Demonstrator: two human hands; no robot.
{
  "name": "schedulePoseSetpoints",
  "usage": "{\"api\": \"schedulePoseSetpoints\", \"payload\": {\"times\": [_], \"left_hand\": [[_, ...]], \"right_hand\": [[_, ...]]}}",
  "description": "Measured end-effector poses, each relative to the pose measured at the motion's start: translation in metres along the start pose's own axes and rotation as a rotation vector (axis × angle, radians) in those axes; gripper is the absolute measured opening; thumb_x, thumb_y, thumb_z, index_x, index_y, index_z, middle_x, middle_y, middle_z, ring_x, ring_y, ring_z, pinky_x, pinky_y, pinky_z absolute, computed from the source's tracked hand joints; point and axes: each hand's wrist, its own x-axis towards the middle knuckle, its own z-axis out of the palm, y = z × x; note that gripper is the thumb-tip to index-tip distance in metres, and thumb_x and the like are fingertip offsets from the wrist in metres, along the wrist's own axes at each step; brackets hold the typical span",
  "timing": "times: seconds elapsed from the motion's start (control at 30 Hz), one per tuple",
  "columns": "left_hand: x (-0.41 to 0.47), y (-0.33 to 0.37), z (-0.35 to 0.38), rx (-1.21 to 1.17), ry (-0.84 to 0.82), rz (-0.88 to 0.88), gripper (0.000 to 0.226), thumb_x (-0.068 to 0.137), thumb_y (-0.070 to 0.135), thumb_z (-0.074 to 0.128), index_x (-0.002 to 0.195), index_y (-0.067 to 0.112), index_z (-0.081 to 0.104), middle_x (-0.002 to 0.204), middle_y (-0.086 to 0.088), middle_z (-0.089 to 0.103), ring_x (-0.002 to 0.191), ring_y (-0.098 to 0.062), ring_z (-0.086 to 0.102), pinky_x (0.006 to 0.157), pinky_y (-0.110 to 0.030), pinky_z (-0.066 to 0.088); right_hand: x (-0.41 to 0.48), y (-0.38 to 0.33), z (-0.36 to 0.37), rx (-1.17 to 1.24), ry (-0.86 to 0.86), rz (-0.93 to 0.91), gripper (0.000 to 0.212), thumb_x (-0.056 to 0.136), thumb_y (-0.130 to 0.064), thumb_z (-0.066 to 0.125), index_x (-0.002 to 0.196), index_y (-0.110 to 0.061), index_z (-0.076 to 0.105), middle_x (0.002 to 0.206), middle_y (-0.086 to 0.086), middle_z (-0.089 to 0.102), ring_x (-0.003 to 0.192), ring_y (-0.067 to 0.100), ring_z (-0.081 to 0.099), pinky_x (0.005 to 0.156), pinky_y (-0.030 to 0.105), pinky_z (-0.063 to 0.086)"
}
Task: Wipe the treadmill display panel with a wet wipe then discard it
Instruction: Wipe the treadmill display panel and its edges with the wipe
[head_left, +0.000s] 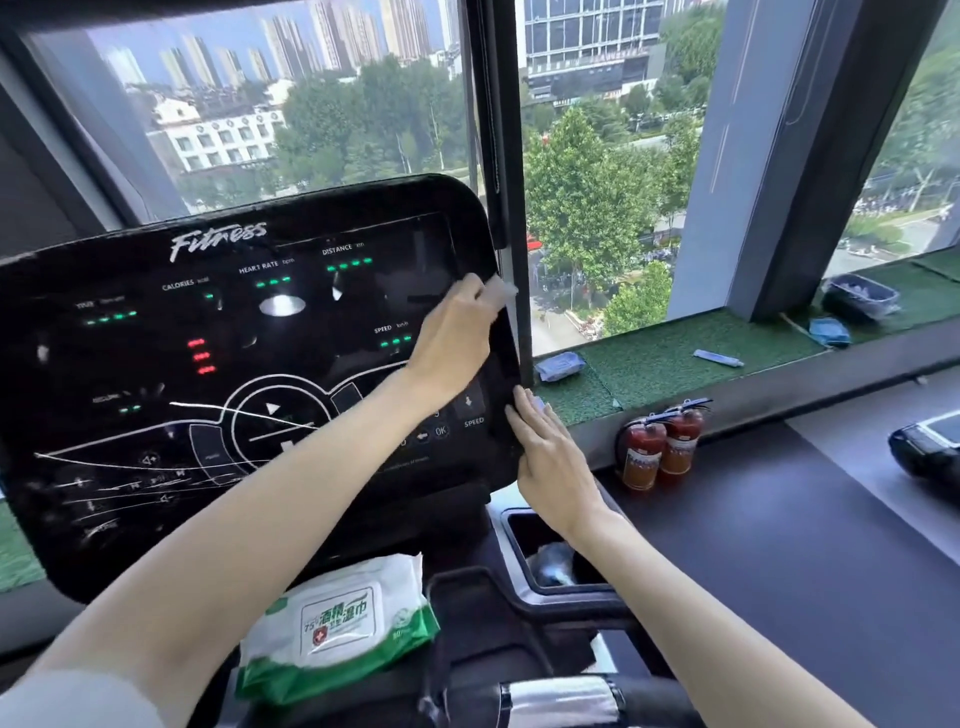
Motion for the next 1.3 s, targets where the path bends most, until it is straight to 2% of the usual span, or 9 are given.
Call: {"api": "schedulePoseSetpoints", "payload": {"times": [0.13,0.33,0.43,0.53,0.7,0.77,0.9,1.1,1.3], "left_hand": [[-0.041,0.014,0.016,0.029,-0.266,0.269,0.045,0.081,-0.011,0.044,0.116,0.017,0.049,0.086,0.003,0.033,0.078,-0.015,0.037,0.059,-0.026,0.029],[-0.002,0.002,0.004,-0.036,-0.002,-0.038,0.042,0.085,-0.011,0.046,0.117,0.015,0.054,0.083,0.003,0.035,0.071,-0.014,0.036,0.057,-0.024,0.031],[-0.035,0.012,0.026,0.007,-0.138,0.102,0.051,0.080,-0.014,0.046,0.119,0.018,0.050,0.082,0.003,0.035,0.076,-0.019,0.044,0.059,-0.028,0.031],[-0.063,0.021,0.036,0.018,-0.268,0.213,0.054,0.077,-0.016,0.044,0.122,0.015,0.051,0.085,0.003,0.031,0.079,-0.020,0.041,0.061,-0.028,0.030],[-0.020,0.012,0.019,-0.035,-0.065,-0.004,0.050,0.075,-0.021,0.048,0.112,0.012,0.054,0.080,0.004,0.032,0.072,-0.013,0.033,0.059,-0.027,0.033],[-0.027,0.014,0.022,-0.022,-0.085,0.004,0.050,0.075,-0.020,0.049,0.112,0.014,0.050,0.081,0.004,0.031,0.072,-0.015,0.036,0.055,-0.028,0.034],[-0.082,0.023,0.036,0.028,-0.430,0.342,0.057,0.073,-0.015,0.045,0.123,0.012,0.048,0.099,-0.007,0.043,0.092,-0.023,0.046,0.060,-0.034,0.044],[-0.028,0.016,0.024,0.013,-0.209,0.124,0.048,0.078,-0.019,0.042,0.115,0.009,0.055,0.087,-0.001,0.033,0.075,-0.020,0.038,0.057,-0.031,0.030],[-0.070,0.007,0.038,0.126,-0.650,0.463,0.050,0.078,-0.010,0.044,0.118,0.017,0.055,0.098,-0.005,0.046,0.088,-0.020,0.046,0.058,-0.033,0.039]], "right_hand": [[-0.002,0.003,0.000,-0.044,-0.003,-0.033,0.064,0.069,0.005,0.034,0.132,0.004,0.045,0.146,0.017,0.035,0.138,0.025,0.029,0.113,0.041,0.025],[-0.010,0.007,0.005,-0.028,-0.009,-0.004,0.066,0.065,0.015,0.047,0.130,0.007,0.045,0.143,0.022,0.038,0.127,0.037,0.042,0.108,0.040,0.034],[-0.016,0.009,0.007,0.029,0.065,0.054,0.058,0.070,0.016,0.047,0.127,0.007,0.049,0.135,0.021,0.048,0.122,0.035,0.047,0.106,0.034,0.032],[-0.018,0.007,0.000,0.318,0.134,0.285,0.046,0.072,0.018,0.042,0.108,-0.004,0.060,0.109,0.009,0.064,0.105,0.028,0.058,0.092,0.032,0.043],[-0.006,0.004,-0.008,0.821,0.135,0.654,0.048,0.069,0.017,0.030,0.083,-0.026,0.046,0.088,0.006,0.068,0.091,0.020,0.065,0.082,0.039,0.052],[-0.004,0.007,-0.010,0.911,0.140,0.722,0.048,0.068,0.017,0.029,0.085,-0.024,0.046,0.084,0.008,0.069,0.089,0.026,0.066,0.086,0.042,0.049],[-0.006,0.013,-0.013,1.055,0.135,0.800,0.049,0.067,0.017,0.030,0.093,-0.020,0.049,0.087,0.014,0.068,0.089,0.029,0.066,0.096,0.049,0.045],[-0.004,0.012,-0.023,1.222,0.105,0.868,0.055,0.075,0.019,0.029,0.119,-0.011,0.040,0.089,0.015,0.066,0.092,0.028,0.064,0.093,0.034,0.048],[-0.006,0.016,-0.027,1.265,0.035,0.900,0.063,0.074,0.022,0.024,0.129,-0.005,0.039,0.098,0.017,0.064,0.104,0.030,0.060,0.095,0.039,0.046]]}}
